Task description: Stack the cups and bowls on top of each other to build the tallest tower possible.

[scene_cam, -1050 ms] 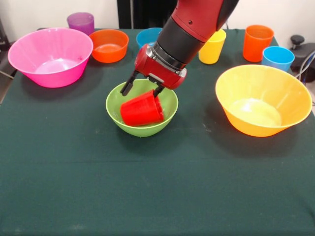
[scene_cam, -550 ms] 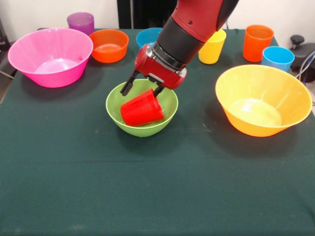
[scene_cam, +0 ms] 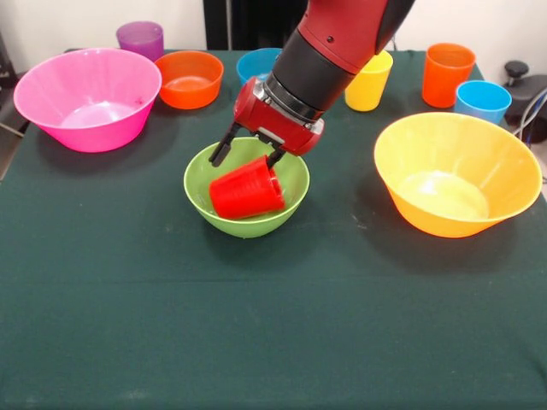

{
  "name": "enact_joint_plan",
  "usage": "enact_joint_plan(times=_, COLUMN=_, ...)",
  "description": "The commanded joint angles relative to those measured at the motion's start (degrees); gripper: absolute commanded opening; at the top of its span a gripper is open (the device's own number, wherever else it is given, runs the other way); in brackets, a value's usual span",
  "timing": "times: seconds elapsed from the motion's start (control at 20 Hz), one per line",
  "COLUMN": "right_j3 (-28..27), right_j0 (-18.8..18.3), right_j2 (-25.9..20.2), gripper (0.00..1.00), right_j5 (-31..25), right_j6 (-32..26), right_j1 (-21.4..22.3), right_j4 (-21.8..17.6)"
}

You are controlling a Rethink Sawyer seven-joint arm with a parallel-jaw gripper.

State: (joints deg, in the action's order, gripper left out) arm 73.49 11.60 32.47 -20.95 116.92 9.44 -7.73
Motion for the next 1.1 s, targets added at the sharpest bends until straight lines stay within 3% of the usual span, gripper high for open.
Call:
enact_joint_plan(times=0.05, right_j3=-2.2, right_j0=-0.9, right_j2=-6.2, gripper=1.0, right_j5=2.6, right_j6=5.1, right_j1=-1.7, right_j4=-0.3)
enact_joint_plan(times=1.1, right_j3=-2.3, right_j0=-1.2, right_j2=-6.6, gripper=1.0, right_j5=3.1, right_j6=4.6, right_j1=-1.6, right_j4=-0.7)
